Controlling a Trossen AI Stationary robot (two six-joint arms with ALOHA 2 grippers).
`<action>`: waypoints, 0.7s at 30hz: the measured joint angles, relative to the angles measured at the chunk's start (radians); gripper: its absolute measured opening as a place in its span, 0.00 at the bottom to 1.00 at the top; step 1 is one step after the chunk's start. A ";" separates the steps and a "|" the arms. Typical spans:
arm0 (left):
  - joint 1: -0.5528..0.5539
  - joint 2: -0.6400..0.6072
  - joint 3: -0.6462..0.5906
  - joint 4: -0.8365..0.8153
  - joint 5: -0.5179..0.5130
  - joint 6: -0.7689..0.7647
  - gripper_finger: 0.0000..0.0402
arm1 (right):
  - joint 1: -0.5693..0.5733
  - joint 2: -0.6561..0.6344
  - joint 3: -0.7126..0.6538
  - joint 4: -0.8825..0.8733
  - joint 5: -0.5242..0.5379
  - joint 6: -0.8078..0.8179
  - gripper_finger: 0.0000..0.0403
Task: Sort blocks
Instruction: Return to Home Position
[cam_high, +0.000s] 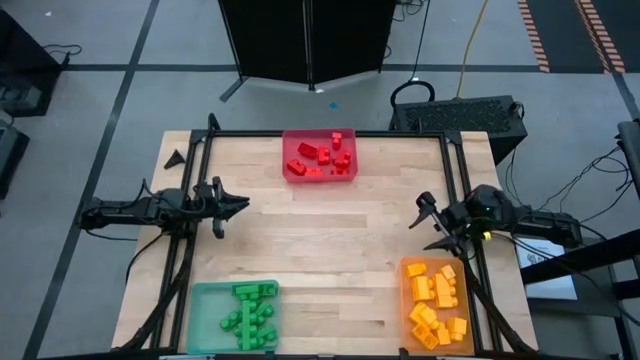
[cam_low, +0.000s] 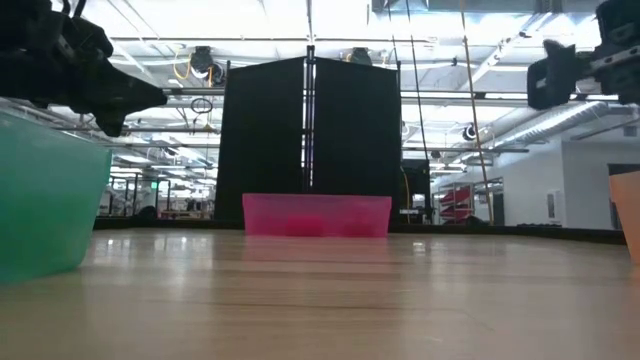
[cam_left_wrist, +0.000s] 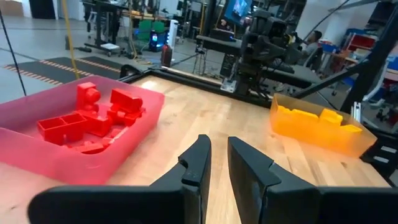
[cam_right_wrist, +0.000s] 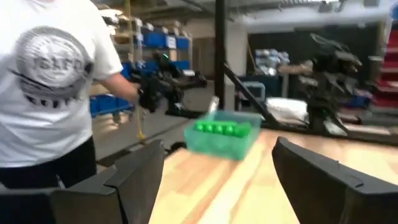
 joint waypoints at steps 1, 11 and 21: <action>0.000 0.001 0.000 0.000 -0.002 0.000 0.15 | 0.000 0.000 0.000 -0.017 0.016 -0.007 0.72; 0.000 0.002 0.000 -0.001 -0.005 -0.001 0.15 | 0.000 0.000 0.000 -0.051 0.235 0.017 0.72; 0.000 0.002 0.000 -0.001 -0.005 -0.002 0.15 | 0.000 0.000 0.000 -0.052 0.233 -0.043 0.72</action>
